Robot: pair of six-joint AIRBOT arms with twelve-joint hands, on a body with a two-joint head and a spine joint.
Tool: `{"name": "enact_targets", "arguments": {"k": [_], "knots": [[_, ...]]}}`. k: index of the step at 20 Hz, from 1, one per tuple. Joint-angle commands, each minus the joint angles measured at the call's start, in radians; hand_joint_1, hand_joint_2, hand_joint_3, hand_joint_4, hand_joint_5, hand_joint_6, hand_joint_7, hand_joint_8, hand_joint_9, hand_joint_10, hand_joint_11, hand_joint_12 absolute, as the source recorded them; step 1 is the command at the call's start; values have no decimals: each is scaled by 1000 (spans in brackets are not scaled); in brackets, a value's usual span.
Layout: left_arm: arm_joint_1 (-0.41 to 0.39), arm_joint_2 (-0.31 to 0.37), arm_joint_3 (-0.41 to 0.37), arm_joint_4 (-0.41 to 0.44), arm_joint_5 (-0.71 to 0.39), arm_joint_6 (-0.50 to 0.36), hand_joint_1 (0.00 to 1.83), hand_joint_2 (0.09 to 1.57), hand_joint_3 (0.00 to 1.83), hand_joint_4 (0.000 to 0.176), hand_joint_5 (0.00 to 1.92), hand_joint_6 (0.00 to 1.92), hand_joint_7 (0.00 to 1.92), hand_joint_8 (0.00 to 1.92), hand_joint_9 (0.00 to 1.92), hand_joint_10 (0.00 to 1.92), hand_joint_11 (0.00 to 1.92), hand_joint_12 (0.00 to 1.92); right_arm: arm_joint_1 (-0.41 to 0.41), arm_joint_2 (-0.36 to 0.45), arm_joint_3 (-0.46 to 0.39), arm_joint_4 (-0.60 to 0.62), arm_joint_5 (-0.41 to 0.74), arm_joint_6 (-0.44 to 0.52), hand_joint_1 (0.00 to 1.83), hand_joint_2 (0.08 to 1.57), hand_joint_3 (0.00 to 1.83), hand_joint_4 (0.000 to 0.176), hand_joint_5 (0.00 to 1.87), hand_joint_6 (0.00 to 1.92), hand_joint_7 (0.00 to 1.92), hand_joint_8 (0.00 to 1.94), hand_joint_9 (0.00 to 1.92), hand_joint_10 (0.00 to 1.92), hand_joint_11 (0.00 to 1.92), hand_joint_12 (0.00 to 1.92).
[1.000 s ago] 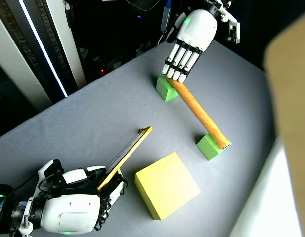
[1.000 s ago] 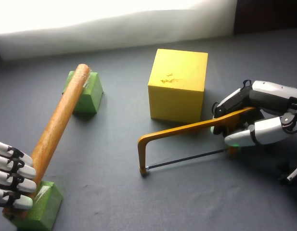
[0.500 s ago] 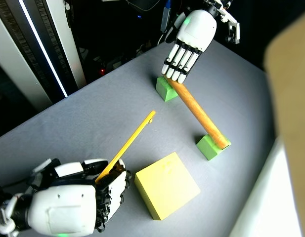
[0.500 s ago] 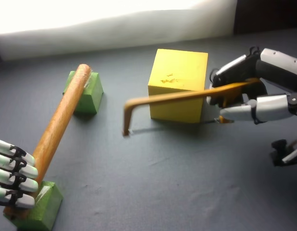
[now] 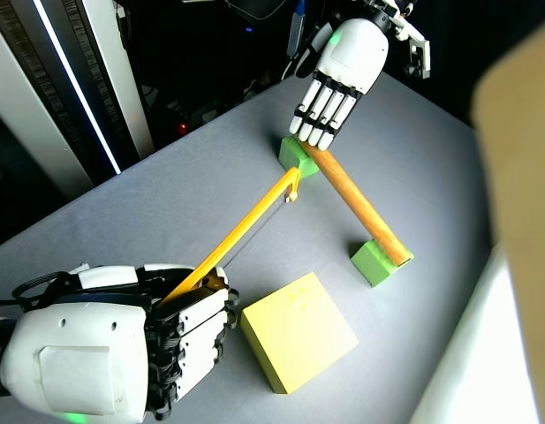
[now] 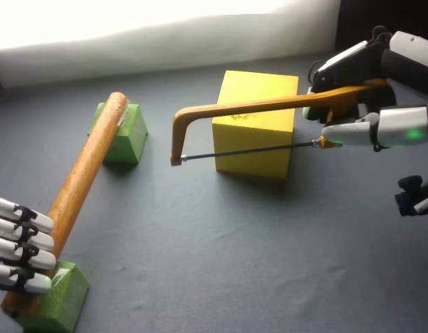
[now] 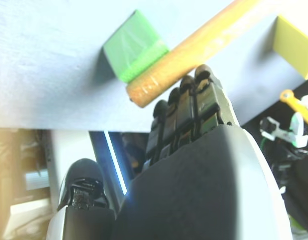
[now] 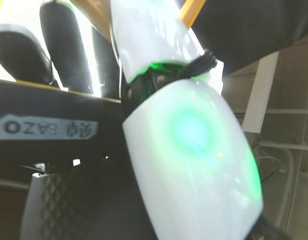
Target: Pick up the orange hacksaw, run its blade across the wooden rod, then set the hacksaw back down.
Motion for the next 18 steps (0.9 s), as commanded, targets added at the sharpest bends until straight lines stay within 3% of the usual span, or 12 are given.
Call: {"name": "enact_targets", "arguments": {"k": [1,4,8,11,14,18], "knots": [[-7,1,4,-53,-16,1,40,1250,2,0,71,3,68,2,54,0,0,184,20,4,-5,61,119,-11,1269,1118,0,0,906,910,1064,1088,1083,1060,950,1456],[-6,1,4,-51,-17,1,60,1253,1,0,52,1,44,1,32,2,0,86,58,-12,-12,109,61,-94,1274,1100,0,0,962,816,1079,1071,1091,1076,989,1444],[-2,1,7,-42,-19,1,55,1246,1,0,83,1,83,1,82,2,0,255,126,-27,-46,109,-54,-220,1276,1098,1,0,965,809,1085,1065,1120,1062,994,1461],[3,1,12,-39,-19,1,91,1238,0,0,104,1,91,1,102,3,0,340,152,-41,-73,130,-75,-257,1274,1103,0,0,952,830,1079,1073,1099,1087,977,1484],[5,0,13,-39,-19,1,77,1253,2,0,60,1,43,1,53,0,0,136,196,-67,-84,147,-119,-336,1271,1112,1,0,923,869,1067,1095,1122,1062,994,1451],[5,0,14,-39,-22,1,155,1226,0,0,112,3,91,1,101,4,0,295,251,-123,-70,154,-176,-404,1273,1104,1,0,951,828,1077,1077,1105,1062,986,1453]]}}
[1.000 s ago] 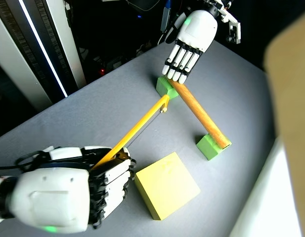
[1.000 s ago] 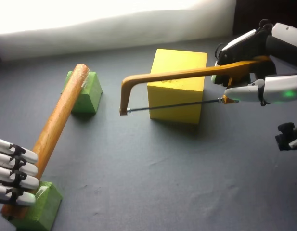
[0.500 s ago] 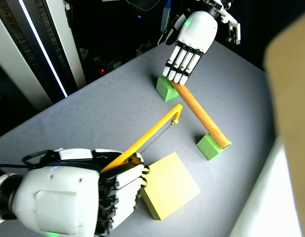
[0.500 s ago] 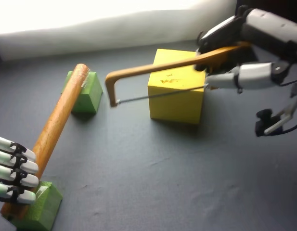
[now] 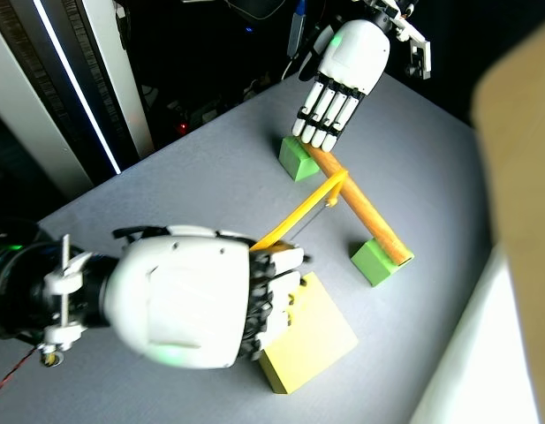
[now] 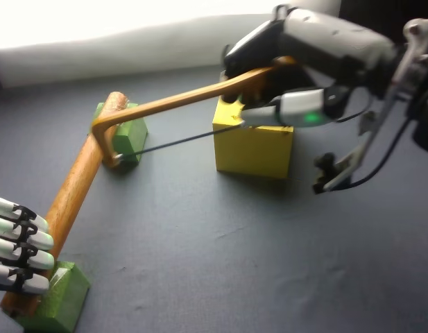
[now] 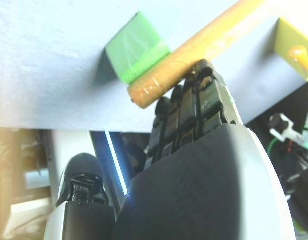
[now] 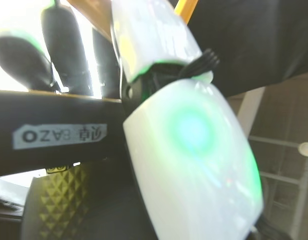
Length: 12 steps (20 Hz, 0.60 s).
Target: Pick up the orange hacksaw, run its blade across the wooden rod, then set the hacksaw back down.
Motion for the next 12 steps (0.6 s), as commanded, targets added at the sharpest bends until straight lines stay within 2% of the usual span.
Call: {"name": "enact_targets", "arguments": {"k": [1,7,8,9,10,12], "knots": [[-3,3,5,-36,-15,1,144,1229,0,0,95,2,70,2,77,4,0,228,20,-7,10,17,108,3,1269,1115,2,0,927,861,1053,1121,1085,1098,975,1475],[-1,3,6,-36,-16,1,100,1245,1,0,95,1,57,5,48,5,0,100,45,-103,88,24,99,-65,1272,1109,0,0,941,845,1066,1099,1098,1092,987,1441],[-1,3,6,-36,-16,1,99,1243,0,0,112,1,81,2,64,3,0,131,51,-111,95,26,101,-70,1270,1114,2,0,912,893,1067,1092,1110,1079,994,1435],[0,3,7,-36,-16,1,98,1243,0,0,119,1,85,1,71,3,0,153,58,-120,100,48,114,-91,1272,1110,0,0,921,884,1079,1068,1128,1039,1004,1406],[1,3,7,-36,-16,1,108,1233,0,0,133,1,103,1,93,3,0,231,63,-140,105,108,132,-159,1271,1112,0,0,918,883,1072,1082,1130,1031,1004,1407],[1,3,7,-36,-16,1,56,1247,4,0,99,0,67,0,57,1,0,163,68,-151,108,131,151,-172,1276,1101,0,0,958,820,1087,1063,1141,1033,1015,1417]]}}
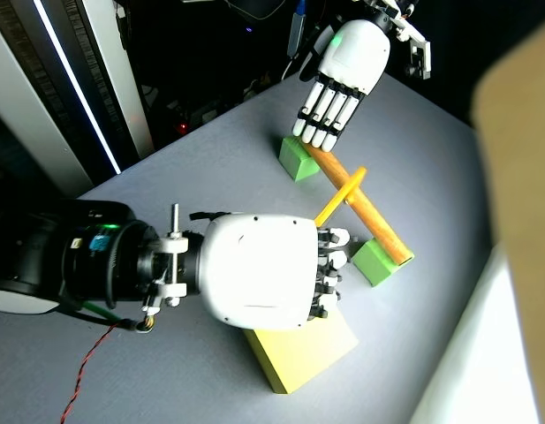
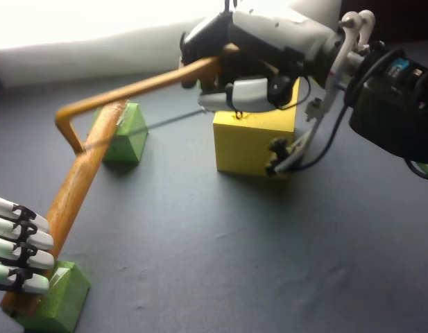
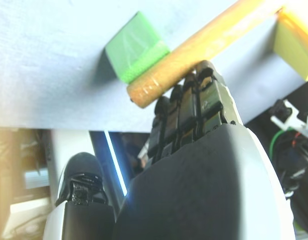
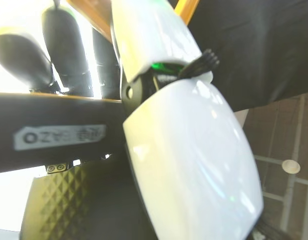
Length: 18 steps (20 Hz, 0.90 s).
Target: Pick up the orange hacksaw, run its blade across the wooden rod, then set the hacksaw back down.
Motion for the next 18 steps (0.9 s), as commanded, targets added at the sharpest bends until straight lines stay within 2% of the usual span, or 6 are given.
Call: {"name": "enact_targets", "arguments": {"k": [1,4,8,15,17,18], "knots": [[-2,4,7,-34,-16,1,89,1243,0,0,108,5,76,5,63,5,0,149,20,1,1,9,151,-1,1273,1105,1,0,946,829,1077,1083,1128,1044,1017,1408],[-2,4,7,-34,-16,1,96,1237,1,0,133,1,98,2,87,4,0,226,26,-12,9,28,154,-14,1271,1112,0,0,942,836,1058,1119,1087,1123,994,1458],[-2,3,6,-34,-16,1,68,1258,0,0,92,8,61,6,42,8,12,29,28,-49,48,31,133,-25,1276,1099,0,0,973,802,1080,1072,1090,1088,972,1455],[1,3,7,-34,-16,1,79,1241,0,0,128,2,97,2,83,2,0,226,10,-104,76,30,92,-44,1272,1109,0,0,938,844,1070,1092,1106,1055,982,1431],[2,3,7,-34,-16,1,82,1251,2,0,111,3,81,3,64,3,0,152,6,-118,78,32,73,-44,1272,1107,0,0,951,824,1066,1101,1087,1079,986,1437],[2,3,7,-34,-20,1,37,1266,4,0,74,2,48,2,32,2,0,45,2,-129,82,32,62,-44,1269,1113,4,0,921,878,1062,1103,1094,1083,977,1449]]}}
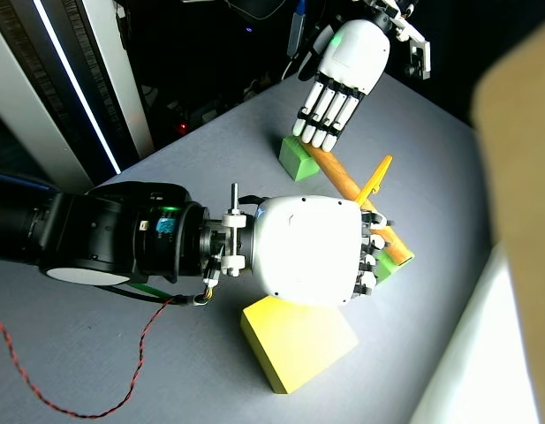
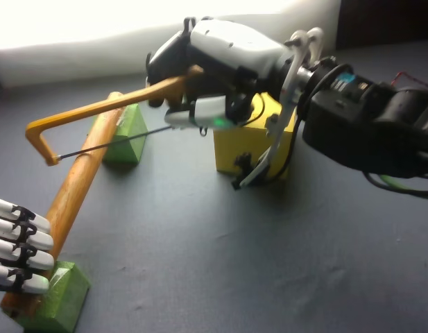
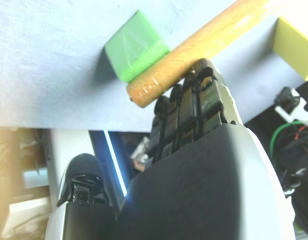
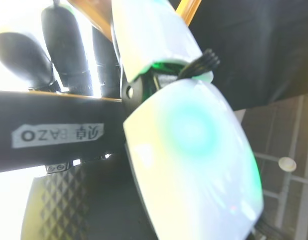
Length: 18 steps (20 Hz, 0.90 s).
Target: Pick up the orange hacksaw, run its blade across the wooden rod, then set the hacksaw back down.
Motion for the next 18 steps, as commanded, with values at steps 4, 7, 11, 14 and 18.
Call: {"name": "enact_targets", "arguments": {"k": [4,7,11,14,18], "knots": [[-3,3,8,-33,-19,1,39,1259,1,0,110,1,67,2,44,4,0,45,-2,-30,22,4,119,7,1271,1111,0,0,951,816,1056,1122,1080,1094,966,1451],[-3,3,8,-33,-20,1,37,1248,0,0,123,7,91,9,61,10,34,52,-5,-66,47,4,122,7,1272,1110,0,0,948,829,1061,1112,1083,1120,980,1465],[-3,3,8,-33,-21,1,9,1270,2,0,101,5,67,4,42,0,0,35,-1,-126,95,4,143,9,1274,1104,2,0,965,791,1065,1110,1099,1105,988,1441],[-3,3,8,-33,-21,1,30,1258,6,0,101,0,64,1,51,0,0,107,-2,-159,116,4,153,11,1271,1113,1,0,926,863,1064,1106,1135,1064,1022,1404],[-3,0,8,-33,-21,1,19,1255,1,0,110,3,91,4,65,5,0,167,3,-203,153,4,157,12,1269,1116,1,0,930,853,1048,1136,1081,1116,983,1431]]}}
